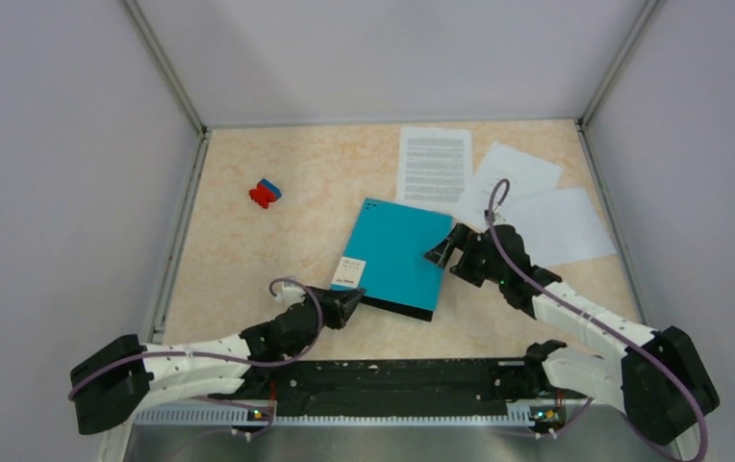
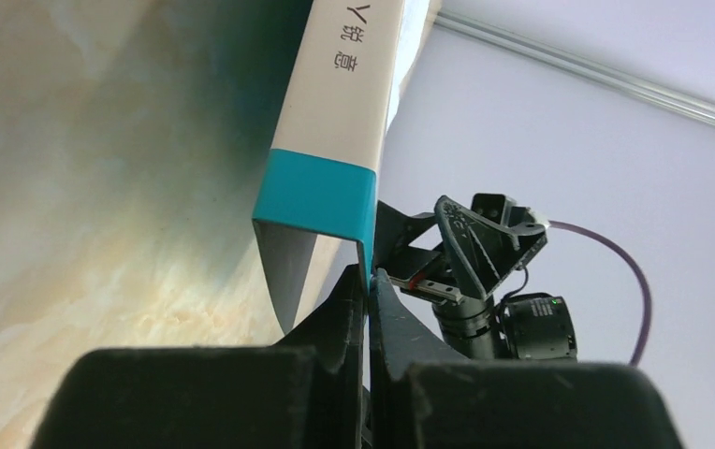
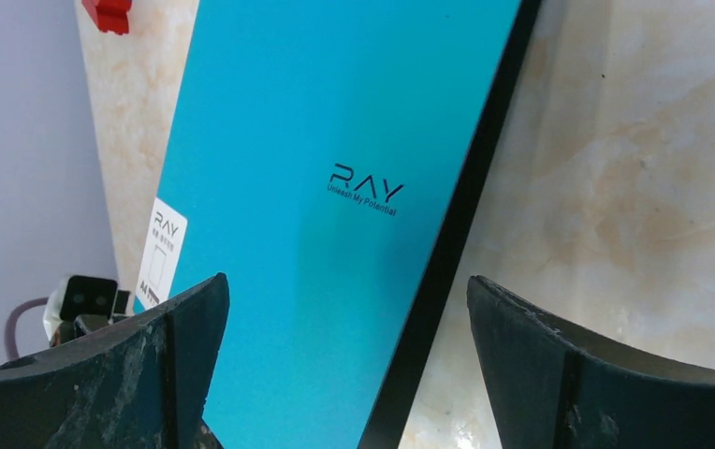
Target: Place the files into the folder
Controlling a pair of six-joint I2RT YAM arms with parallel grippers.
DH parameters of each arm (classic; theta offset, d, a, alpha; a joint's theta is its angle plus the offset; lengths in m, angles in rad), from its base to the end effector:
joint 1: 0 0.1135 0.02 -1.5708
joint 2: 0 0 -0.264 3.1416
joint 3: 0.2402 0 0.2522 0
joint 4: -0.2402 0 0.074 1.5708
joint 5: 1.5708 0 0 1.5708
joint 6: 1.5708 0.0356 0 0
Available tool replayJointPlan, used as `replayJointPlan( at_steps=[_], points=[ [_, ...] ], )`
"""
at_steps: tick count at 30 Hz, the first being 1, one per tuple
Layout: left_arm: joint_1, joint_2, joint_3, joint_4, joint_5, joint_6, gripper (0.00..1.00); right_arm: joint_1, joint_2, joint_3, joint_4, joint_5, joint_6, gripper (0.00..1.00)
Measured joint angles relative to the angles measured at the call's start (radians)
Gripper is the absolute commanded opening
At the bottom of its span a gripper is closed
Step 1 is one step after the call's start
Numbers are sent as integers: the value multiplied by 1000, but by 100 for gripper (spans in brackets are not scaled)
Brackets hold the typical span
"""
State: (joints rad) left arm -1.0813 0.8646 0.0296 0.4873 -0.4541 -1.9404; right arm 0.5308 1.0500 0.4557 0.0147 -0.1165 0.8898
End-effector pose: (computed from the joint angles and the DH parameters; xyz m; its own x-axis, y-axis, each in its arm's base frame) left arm 0.0877 -0.1314 0.1369 -0.5009 -0.8420 0.2003 -0.3658 -0.0037 -0.9307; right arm 0.1848 0.1133 0.1952 -0.7532 0.4527 -0.4773 -0.0024 0.7237 0.6901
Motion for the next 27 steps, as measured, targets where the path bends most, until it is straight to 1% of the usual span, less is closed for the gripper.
replayJointPlan(
  at_steps=[3,9,13,27],
  points=[
    [0,-55,0,-47,-1,0,0,-42,1,-25,22,-54,29,93],
    [-1,-71,0,-87,3,0,0,-51,12,-52,96,-137,100,89],
    [0,-71,0,-89,-2,0,0,-58,38,-55,145,-151,135,87],
    [0,-71,0,-89,1,2,0,-82,81,-97,220,-179,194,84]
  ],
)
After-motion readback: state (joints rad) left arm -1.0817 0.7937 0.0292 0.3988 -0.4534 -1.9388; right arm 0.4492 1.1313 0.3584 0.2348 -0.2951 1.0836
